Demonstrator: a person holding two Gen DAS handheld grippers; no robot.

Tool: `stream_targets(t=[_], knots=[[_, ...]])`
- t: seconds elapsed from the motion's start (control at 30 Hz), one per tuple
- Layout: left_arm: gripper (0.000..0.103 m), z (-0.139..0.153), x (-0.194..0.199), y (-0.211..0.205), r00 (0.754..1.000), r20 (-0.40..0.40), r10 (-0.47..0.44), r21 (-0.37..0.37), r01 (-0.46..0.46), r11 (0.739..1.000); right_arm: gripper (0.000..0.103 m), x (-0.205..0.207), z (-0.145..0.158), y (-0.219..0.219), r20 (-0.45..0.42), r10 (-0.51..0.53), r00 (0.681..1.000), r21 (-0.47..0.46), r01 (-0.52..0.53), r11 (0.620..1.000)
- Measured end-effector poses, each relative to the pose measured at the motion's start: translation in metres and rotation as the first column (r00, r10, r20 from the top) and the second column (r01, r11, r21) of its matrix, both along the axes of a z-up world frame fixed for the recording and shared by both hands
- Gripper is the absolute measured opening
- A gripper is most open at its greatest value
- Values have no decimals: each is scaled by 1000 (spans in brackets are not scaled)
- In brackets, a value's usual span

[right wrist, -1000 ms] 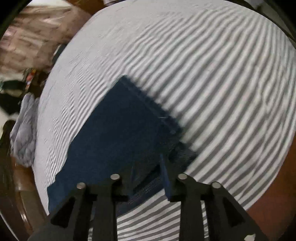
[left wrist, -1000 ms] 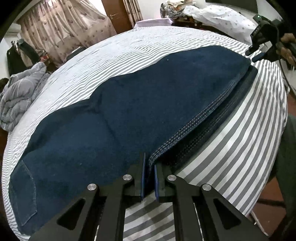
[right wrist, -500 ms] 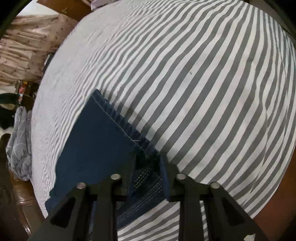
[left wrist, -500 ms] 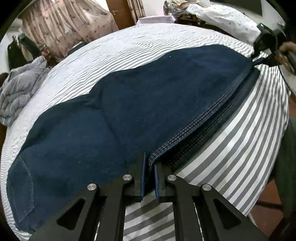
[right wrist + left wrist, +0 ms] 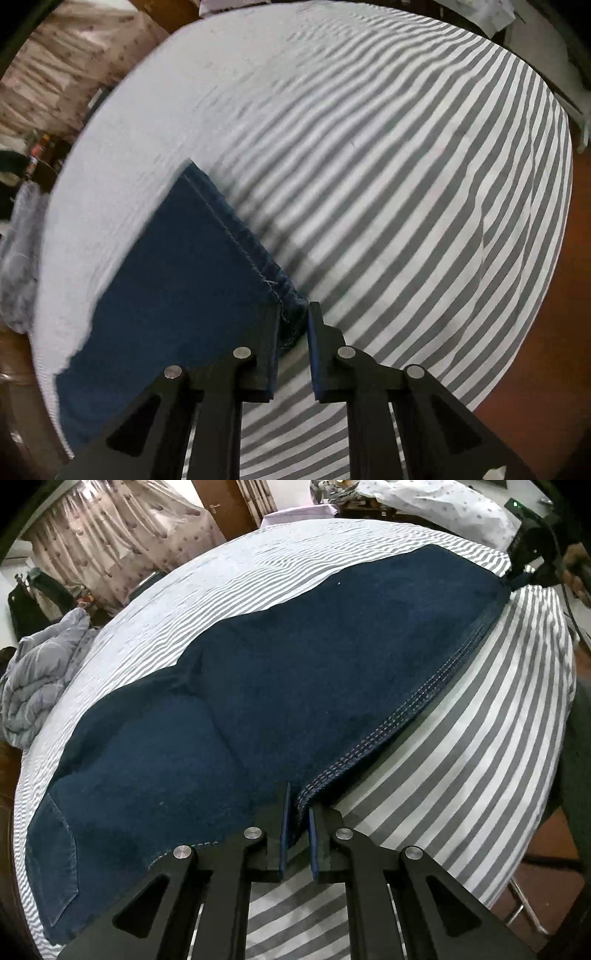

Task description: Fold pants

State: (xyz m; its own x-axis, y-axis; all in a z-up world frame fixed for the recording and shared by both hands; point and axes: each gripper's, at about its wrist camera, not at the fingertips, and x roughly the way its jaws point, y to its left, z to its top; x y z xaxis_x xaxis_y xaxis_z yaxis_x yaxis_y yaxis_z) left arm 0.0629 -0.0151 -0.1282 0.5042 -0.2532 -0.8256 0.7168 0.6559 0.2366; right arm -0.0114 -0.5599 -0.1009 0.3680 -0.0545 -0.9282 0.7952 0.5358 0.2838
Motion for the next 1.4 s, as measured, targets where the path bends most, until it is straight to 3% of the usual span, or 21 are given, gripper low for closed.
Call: stream_targets(t=[0.17, 0.3, 0.4, 0.53, 0.6, 0.73, 0.87, 0.97, 1.03, 1.17, 1.3, 1.4], knots=[[12, 15, 13, 12, 995, -93, 45, -84, -53, 995, 28, 12, 5, 2, -60, 36, 998, -30, -38, 999], [17, 43, 23, 30, 981, -180, 74, -226, -114, 967, 37, 15, 46, 11, -32, 31, 999, -142, -36, 989], [22, 52, 24, 42, 980, -179, 91, -265, -137, 954, 49, 29, 75, 31, 27, 111, 993, -203, -103, 974], [22, 41, 25, 72, 944, -287, 160, -306, -249, 919, 50, 73, 83, 82, 108, 277, 955, -143, -261, 955], [22, 42, 26, 90, 920, -348, 179, -374, -311, 874, 50, 89, 79, 110, 140, 371, 918, -104, -359, 928], [22, 46, 33, 121, 876, -425, 227, -421, -413, 807, 50, 136, 74, 182, 165, 575, 802, -83, -569, 818], [22, 56, 33, 147, 855, -428, 294, -424, -477, 770, 50, 190, 75, 253, 159, 756, 635, -110, -749, 653], [22, 49, 35, 177, 804, -470, 364, -404, -563, 721, 50, 223, 76, 295, 157, 819, 552, -108, -815, 569], [22, 41, 38, 198, 751, -524, 401, -397, -632, 665, 50, 245, 77, 316, 162, 837, 522, -106, -834, 541], [22, 24, 45, 238, 640, -624, 449, -413, -758, 505, 50, 263, 79, 350, 174, 870, 460, -98, -871, 481], [22, 14, 50, 253, 589, -677, 441, -427, -802, 417, 50, 279, 78, 380, 174, 901, 397, -105, -903, 417], [22, 12, 55, 260, 582, -682, 442, -441, -810, 386, 50, 290, 74, 397, 180, 915, 361, -89, -920, 381]])
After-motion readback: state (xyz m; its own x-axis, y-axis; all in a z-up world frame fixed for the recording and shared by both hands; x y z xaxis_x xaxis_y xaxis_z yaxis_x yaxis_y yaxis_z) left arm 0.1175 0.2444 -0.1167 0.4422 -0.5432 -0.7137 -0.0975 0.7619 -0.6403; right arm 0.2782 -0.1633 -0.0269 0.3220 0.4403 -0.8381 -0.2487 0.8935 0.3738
